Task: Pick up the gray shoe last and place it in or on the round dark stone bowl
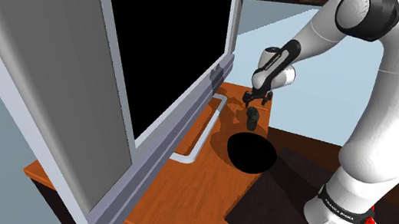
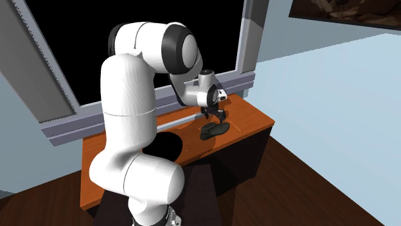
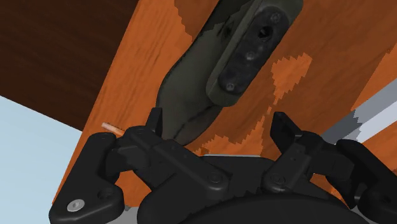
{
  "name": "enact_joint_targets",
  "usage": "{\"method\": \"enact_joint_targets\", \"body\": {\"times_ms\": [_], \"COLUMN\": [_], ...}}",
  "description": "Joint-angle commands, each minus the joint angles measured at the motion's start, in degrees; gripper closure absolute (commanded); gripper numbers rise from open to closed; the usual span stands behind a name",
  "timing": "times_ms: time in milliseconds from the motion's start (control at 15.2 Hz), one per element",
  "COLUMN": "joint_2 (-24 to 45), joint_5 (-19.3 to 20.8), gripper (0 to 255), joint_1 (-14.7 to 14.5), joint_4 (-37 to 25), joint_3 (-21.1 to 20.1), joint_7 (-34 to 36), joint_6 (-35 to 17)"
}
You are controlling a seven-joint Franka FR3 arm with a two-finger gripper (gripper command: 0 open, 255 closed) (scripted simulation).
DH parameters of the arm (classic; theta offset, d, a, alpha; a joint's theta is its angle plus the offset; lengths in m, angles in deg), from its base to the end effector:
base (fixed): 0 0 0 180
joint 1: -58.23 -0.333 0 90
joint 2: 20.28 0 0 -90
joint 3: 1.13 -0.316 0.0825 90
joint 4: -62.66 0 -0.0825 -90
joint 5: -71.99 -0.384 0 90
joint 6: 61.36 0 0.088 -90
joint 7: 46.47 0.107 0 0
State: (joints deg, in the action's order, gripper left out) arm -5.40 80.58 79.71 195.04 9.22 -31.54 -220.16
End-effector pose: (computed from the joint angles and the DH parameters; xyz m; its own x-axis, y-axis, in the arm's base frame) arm 0.4666 -0.2826 0.2533 0.7693 -0.6006 0.2179 -0.6265 -0.7760 0.0732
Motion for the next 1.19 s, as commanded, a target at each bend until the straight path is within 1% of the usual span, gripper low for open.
{"method": "enact_joint_targets", "body": {"times_ms": [0,528,594,1122], "joint_2": [2.2,2.2,2.2,2.2], "joint_5": [-0.3,-0.3,-0.3,-0.3], "gripper": [0,0,255,255], "joint_1": [0.2,0.2,0.2,0.2], "joint_4": [-0.6,-0.6,-0.6,-0.6], "joint_3": [-0.1,-0.1,-0.1,-0.1], "joint_7": [-0.1,-0.1,-0.1,-0.1], "joint_6": [-1.7,-1.6,-1.6,-1.6]}}
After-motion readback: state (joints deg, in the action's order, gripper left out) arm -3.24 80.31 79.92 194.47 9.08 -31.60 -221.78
